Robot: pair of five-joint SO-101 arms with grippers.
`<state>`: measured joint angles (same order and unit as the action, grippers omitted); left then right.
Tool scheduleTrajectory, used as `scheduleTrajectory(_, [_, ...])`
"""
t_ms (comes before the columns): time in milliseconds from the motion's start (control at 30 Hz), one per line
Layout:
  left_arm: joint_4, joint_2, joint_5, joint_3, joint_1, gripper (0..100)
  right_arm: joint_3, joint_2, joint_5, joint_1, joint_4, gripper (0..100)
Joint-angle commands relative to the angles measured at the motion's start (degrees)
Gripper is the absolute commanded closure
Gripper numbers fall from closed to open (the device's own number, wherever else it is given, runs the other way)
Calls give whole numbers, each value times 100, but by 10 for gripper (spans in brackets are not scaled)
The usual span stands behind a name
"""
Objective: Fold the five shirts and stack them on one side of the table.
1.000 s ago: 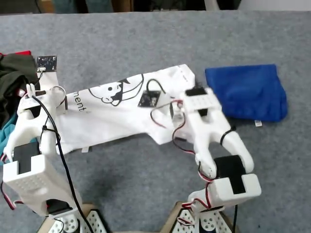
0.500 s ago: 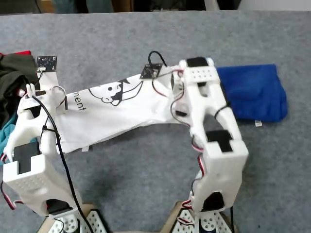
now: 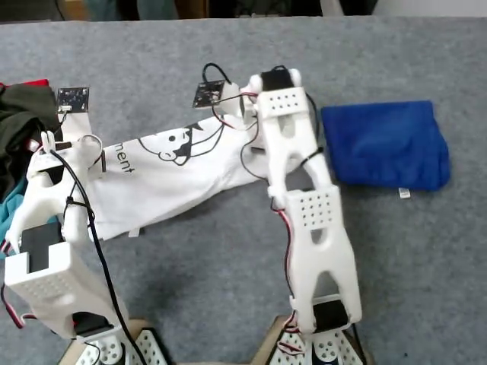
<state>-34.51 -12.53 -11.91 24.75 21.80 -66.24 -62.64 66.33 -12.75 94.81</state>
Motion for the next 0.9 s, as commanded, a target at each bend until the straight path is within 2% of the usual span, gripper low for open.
scheduleTrajectory(0, [44, 9, -62, -242, 127, 971, -1297, -321, -35, -70, 132, 846])
scheduleTrajectory(100, [44, 9, -62, -242, 119, 971, -2105, -558, -510, -70, 492, 664])
scheduleTrajectory(200, [44, 9, -62, -242, 119, 971, -2809, -620, -527, 18, 624, 607])
scheduleTrajectory(300, [44, 9, -62, -242, 119, 971, -2985, -497, -695, 149, 633, 654])
scheduleTrajectory(400, [44, 9, -62, -242, 119, 971, -2862, -119, -1213, 325, 642, 754])
scheduleTrajectory(500, [44, 9, -62, -242, 110, 971, -2738, 198, -1873, 466, 651, 995])
scheduleTrajectory(567, [44, 9, -62, -242, 119, 971, -2466, 400, -2259, 589, 651, 943])
scheduleTrajectory(667, [62, 9, -62, -251, 119, 971, -1842, 787, -2629, 800, 651, 985])
scheduleTrajectory(867, [79, 9, -53, -251, 119, 971, -48, 866, -2655, 1099, 387, 984])
